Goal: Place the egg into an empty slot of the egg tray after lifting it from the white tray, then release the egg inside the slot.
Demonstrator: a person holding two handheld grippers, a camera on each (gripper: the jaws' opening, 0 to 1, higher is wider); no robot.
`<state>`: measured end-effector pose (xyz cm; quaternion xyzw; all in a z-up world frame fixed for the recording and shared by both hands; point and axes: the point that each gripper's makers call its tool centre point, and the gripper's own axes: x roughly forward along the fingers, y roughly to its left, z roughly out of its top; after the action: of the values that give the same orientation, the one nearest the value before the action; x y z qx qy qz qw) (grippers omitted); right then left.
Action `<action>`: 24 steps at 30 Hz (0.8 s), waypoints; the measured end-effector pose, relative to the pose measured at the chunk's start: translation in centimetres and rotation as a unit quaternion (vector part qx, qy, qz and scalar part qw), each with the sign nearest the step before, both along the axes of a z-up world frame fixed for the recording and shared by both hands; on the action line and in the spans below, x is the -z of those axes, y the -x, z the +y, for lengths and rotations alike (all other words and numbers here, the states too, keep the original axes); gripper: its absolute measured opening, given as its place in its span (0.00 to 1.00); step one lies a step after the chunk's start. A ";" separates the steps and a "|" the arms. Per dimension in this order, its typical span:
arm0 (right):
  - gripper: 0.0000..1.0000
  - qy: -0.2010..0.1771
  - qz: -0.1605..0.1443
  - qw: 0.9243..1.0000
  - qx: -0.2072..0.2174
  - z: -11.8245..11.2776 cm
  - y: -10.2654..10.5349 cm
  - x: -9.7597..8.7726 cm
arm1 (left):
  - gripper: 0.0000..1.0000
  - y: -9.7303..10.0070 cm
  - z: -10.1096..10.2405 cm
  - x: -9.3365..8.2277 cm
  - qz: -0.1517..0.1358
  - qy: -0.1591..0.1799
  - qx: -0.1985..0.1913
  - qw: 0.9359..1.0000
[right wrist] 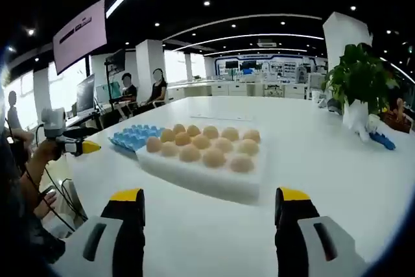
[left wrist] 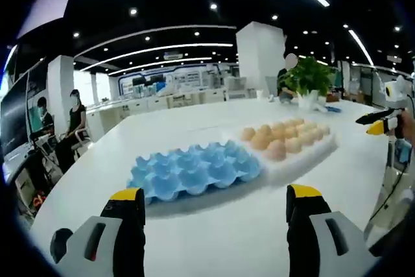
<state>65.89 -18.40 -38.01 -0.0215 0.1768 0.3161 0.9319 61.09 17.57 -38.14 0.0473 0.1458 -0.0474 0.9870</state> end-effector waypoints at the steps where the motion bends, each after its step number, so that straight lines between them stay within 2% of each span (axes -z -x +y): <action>1: 0.85 0.001 0.001 1.000 0.000 0.2 0.1 0.0 | 0.93 0.0 0.1 0.0 0.000 0.002 -0.001 1.000; 24: 0.84 -0.003 0.005 1.000 -0.003 0.2 0.1 0.2 | 0.92 -0.1 -0.1 0.2 0.000 0.012 0.011 1.000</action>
<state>65.81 -18.21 -38.22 -0.0179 0.1808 0.3190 0.9302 61.14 17.52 -38.33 0.0369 0.1448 -0.0599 0.9870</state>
